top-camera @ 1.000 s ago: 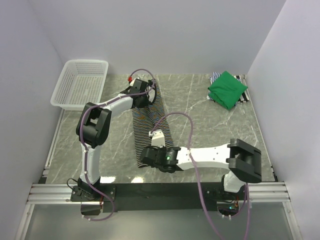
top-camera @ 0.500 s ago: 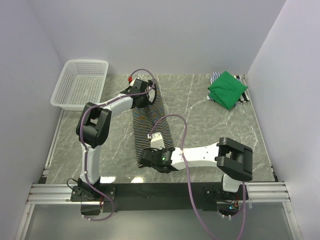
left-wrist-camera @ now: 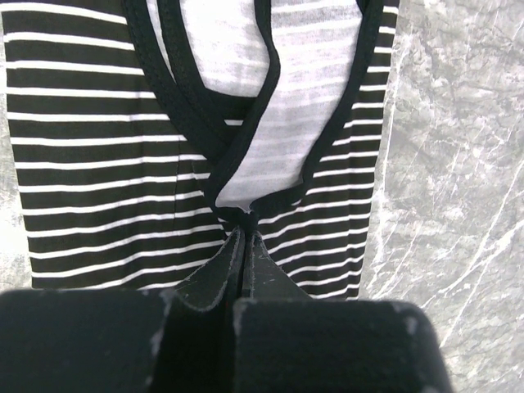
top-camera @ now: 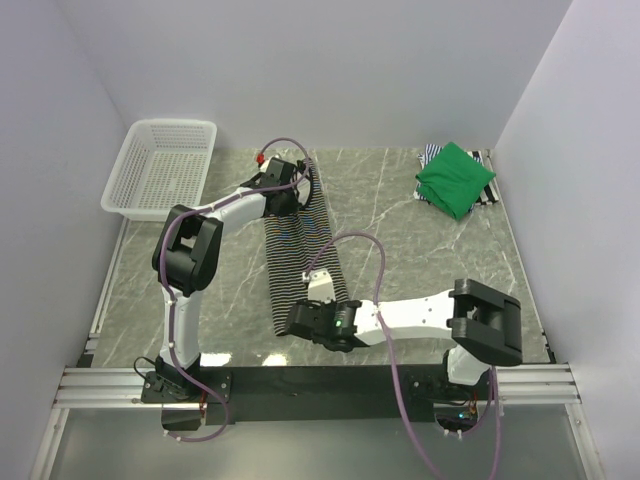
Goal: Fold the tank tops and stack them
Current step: Fold the tank top
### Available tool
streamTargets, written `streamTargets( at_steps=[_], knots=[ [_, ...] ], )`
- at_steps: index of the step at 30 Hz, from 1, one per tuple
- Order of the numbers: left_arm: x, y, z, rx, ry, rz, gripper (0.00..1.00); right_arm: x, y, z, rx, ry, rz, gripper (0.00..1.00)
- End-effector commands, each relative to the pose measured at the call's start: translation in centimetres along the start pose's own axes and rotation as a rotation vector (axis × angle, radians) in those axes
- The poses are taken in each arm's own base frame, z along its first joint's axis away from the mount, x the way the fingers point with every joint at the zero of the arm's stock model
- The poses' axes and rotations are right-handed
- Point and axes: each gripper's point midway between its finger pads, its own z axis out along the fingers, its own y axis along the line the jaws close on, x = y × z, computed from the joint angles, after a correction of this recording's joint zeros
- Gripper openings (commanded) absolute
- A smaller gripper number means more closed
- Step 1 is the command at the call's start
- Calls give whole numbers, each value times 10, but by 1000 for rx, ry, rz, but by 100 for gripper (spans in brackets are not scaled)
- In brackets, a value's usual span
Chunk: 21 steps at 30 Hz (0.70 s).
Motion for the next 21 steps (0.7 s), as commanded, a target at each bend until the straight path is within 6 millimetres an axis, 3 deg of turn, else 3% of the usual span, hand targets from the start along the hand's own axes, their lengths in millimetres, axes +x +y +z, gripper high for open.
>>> streamTargets(
  at_steps=[1, 9, 10, 11, 13, 14, 16, 18, 19, 21],
  knots=[
    [-19, -11, -6, 39, -48, 4, 1, -3, 12, -17, -83, -19, 50, 0],
    [-23, -14, -15, 55, -60, 2, 0, -4, 26, -14, -106, -9, 19, 0],
    [-23, -14, -16, 58, -60, 4, 4, -3, 27, -12, -104, -5, 15, 0],
    [-25, -16, -20, 68, -62, 6, 7, -5, 29, -14, -111, -6, 17, 14],
    [-29, -21, -27, 93, -75, 11, 26, -13, 31, -19, -127, -22, 27, 32],
    [-34, -25, -38, 115, -90, 9, 34, -17, 30, -23, -136, -30, 32, 41],
    [-41, -32, -53, 151, -112, 8, 48, -35, 25, -35, -163, -67, 73, 46],
    [-45, -40, -79, 202, -125, -14, 53, -46, 11, -40, -154, -89, 115, 48],
    [-46, -41, -89, 218, -135, -21, 56, -59, 4, -52, -179, -121, 155, 48],
    [-39, -36, -119, 236, -155, -59, 58, -59, -13, -54, -170, -131, 202, 49]
  ],
)
